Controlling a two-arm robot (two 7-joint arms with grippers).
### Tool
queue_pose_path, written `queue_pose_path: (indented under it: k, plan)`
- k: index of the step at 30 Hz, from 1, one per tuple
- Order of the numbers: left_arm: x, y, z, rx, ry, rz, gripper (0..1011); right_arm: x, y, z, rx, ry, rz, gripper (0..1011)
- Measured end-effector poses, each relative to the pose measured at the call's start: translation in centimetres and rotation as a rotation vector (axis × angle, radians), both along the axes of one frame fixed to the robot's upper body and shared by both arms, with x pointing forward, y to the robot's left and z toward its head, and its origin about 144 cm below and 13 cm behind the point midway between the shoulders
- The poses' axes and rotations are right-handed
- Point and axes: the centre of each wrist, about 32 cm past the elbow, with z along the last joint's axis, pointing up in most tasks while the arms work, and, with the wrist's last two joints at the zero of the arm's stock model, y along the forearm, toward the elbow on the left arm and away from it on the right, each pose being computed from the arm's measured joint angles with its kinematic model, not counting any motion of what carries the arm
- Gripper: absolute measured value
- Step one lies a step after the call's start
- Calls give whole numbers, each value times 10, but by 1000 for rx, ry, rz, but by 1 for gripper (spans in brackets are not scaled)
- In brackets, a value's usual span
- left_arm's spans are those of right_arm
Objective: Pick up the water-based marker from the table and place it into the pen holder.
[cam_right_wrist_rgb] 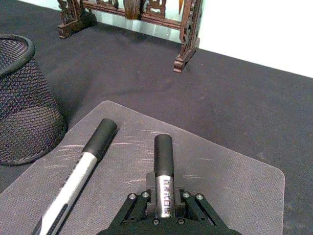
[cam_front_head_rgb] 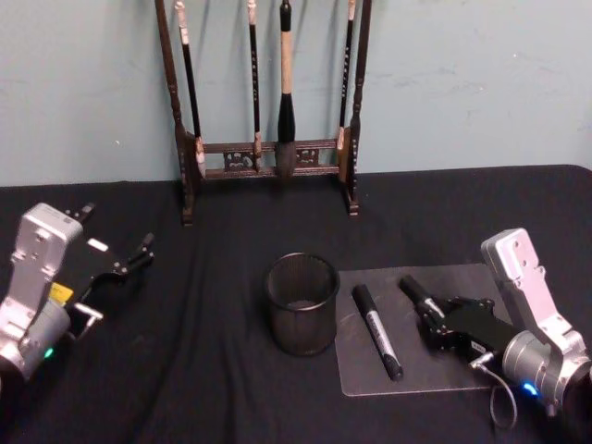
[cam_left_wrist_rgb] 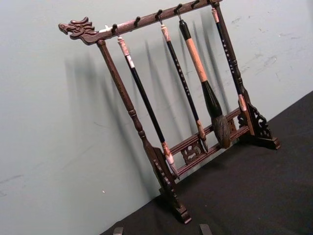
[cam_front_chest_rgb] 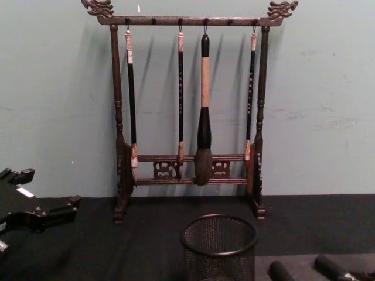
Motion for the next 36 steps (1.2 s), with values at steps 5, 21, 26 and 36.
queue_pose_path:
  k: [5,21,26,36]
  plan:
    - [0,0,0,0,0,0,1009,-3,-1,-2,23,-38,7,213]
    - [0,0,0,0,0,0,1009,-13,-5,-3,133,-174,73,213]
    - [0,0,0,0,0,0,1009,-14,-7,-2,161,-199,77,213]
    - [0,0,0,0,0,0,1009,-16,-10,-3,221,-268,112,213]
